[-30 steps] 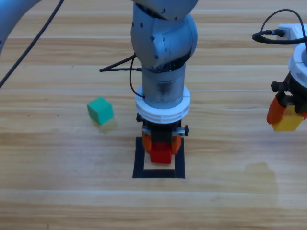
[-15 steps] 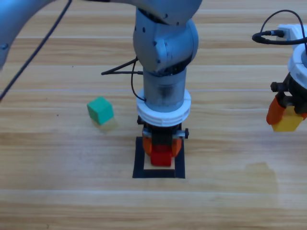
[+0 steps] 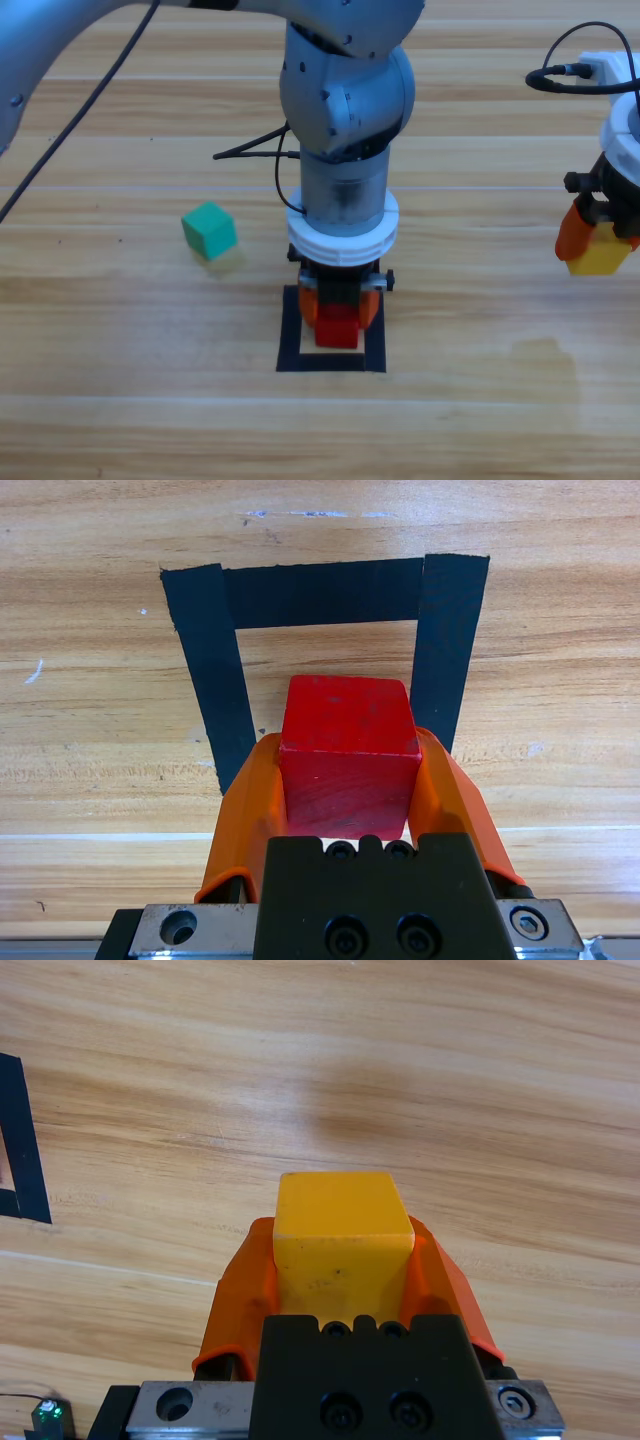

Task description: Stack the blocks in the rectangular block: red at the bottom, yellow in the middle, green on top

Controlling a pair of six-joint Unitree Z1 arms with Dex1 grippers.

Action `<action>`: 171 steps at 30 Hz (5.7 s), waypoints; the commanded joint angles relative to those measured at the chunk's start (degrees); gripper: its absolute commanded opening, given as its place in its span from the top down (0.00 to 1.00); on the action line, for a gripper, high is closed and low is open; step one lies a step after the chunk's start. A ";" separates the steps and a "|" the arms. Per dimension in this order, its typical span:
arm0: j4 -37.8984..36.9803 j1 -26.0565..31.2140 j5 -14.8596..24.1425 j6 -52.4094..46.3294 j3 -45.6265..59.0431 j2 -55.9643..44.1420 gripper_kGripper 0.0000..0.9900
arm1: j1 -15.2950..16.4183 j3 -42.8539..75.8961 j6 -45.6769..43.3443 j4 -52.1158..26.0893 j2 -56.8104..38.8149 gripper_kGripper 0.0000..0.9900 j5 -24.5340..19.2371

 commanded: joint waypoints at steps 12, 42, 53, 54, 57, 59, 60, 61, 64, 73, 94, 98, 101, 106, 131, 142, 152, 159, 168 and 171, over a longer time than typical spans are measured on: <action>-0.87 -1.22 -0.41 -1.73 0.06 3.45 1.00 | -0.28 1.75 0.06 -1.47 0.75 0.99 -0.33; -4.39 -1.13 -0.41 -2.52 7.71 -0.51 0.66 | -0.28 1.75 -0.20 -1.73 1.45 0.99 0.02; -5.09 -1.13 -0.41 -2.70 7.88 -0.86 0.53 | -0.28 1.75 -0.29 -1.82 1.81 0.99 -0.06; -5.09 -1.13 -0.41 -2.70 7.62 -0.86 0.53 | -0.28 1.75 -0.29 -1.82 1.81 0.99 -0.06; -5.09 -1.13 -0.41 -2.88 7.53 -1.12 0.53 | -0.28 1.75 -0.29 -1.82 1.81 0.99 -0.06; -5.09 -1.13 -0.41 -2.96 6.83 -1.12 0.49 | -0.28 1.75 -0.29 -1.82 1.81 0.99 -0.06; -5.09 -1.13 -0.41 -3.05 6.39 -1.04 0.41 | -0.28 1.75 -0.46 -1.82 1.81 0.99 -0.15; -5.09 -1.22 -0.58 -3.14 5.86 -1.04 0.28 | -0.28 1.75 -0.46 -1.82 1.81 0.99 -0.15; -4.92 -1.48 -0.41 -3.49 4.98 -1.12 0.01 | -0.28 1.84 -0.29 -1.82 1.81 0.99 -0.33; -0.87 -2.80 5.30 -4.46 -2.14 -6.57 0.00 | 0.16 1.84 0.06 -1.82 1.02 0.99 -1.82; 5.19 30.33 7.77 46.43 7.35 -34.26 0.00 | 17.56 -19.87 11.40 14.44 7.08 0.99 3.10; 5.28 33.23 2.49 53.55 9.73 -31.71 0.00 | 20.11 -30.33 16.15 19.89 14.20 0.99 3.54; 5.19 34.55 -0.67 57.07 10.52 -31.45 0.00 | 22.04 -43.69 18.96 28.94 22.81 0.99 2.84; 5.37 39.39 -6.39 61.46 11.05 -29.78 0.00 | 23.71 -56.08 21.16 35.36 30.37 0.99 3.10; 5.19 41.14 -13.50 65.15 10.25 -21.43 0.00 | 24.42 -67.15 28.63 35.71 40.57 0.94 -0.85; 4.75 41.06 -13.68 63.83 10.61 -20.55 0.00 | 24.42 -66.98 28.98 35.80 41.09 0.92 -1.29; 4.22 39.65 -13.24 62.78 10.43 -19.23 0.00 | 24.42 -67.07 28.98 35.89 42.32 0.92 -1.56; 4.14 39.30 -12.63 62.25 10.34 -19.14 0.00 | 24.42 -67.24 29.07 35.80 43.03 0.92 -1.65; 3.79 39.21 -12.54 61.81 10.87 -18.79 0.00 | 24.42 -67.24 29.15 35.89 43.20 0.91 -2.26; 3.70 39.21 -12.54 61.72 10.87 -18.61 0.00 | 24.42 -67.68 28.71 35.80 43.73 0.26 -2.00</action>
